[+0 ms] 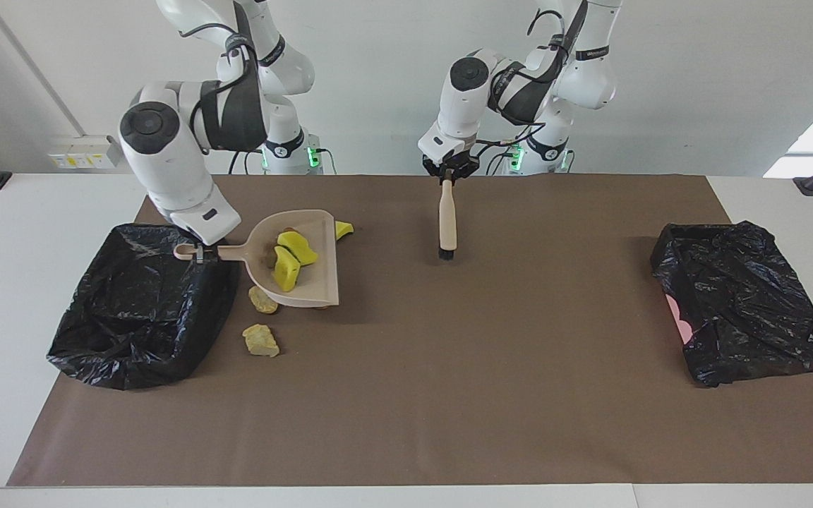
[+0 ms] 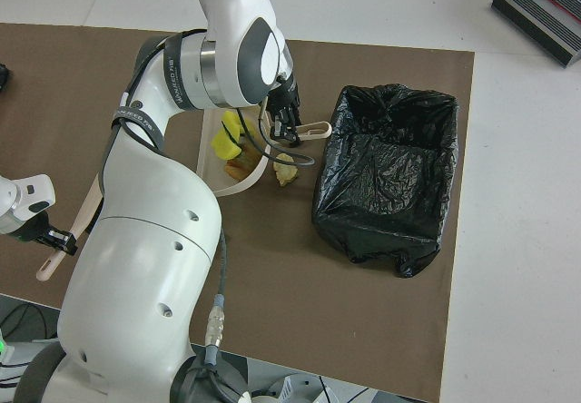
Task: Sweep and dump trash in bin
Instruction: 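Carry the loaded dustpan over the trash bag with the right gripper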
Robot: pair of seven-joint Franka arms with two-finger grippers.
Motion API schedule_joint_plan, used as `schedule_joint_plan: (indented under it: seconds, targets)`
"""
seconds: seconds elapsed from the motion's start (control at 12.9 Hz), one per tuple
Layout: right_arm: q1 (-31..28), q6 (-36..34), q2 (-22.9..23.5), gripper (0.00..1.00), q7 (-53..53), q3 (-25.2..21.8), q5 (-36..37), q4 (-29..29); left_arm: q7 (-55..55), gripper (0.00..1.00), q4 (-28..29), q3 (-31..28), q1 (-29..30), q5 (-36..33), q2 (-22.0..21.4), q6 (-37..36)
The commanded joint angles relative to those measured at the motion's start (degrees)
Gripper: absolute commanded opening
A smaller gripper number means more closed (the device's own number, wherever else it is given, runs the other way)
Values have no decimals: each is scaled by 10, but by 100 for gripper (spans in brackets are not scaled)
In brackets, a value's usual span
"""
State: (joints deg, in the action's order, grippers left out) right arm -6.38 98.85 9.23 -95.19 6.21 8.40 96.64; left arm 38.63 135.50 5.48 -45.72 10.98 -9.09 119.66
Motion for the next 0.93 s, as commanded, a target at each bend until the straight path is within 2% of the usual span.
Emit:
schedule_joint_plan:
  seconds: [0.0, 0.31, 0.46, 0.62, 0.85]
  targets:
    - [-54, -12, 0, 0, -83, 5, 14, -26, 36, 0, 1, -7, -28, -15, 19, 29]
    - [-129, 17, 7, 0, -198, 6, 68, -40, 54, 0, -4, -7, -36, -31, 34, 62]
    - [-158, 45, 12, 0, -234, 5, 87, -52, 93, 0, -13, -7, -36, -64, 51, 77]
    - [-189, 65, 17, 0, -227, 5, 109, -56, 109, 0, -13, -7, -40, -69, 56, 89]
    - [-224, 146, 17, 0, -178, 4, 144, -56, 126, 0, -13, -7, -49, -70, 57, 92]
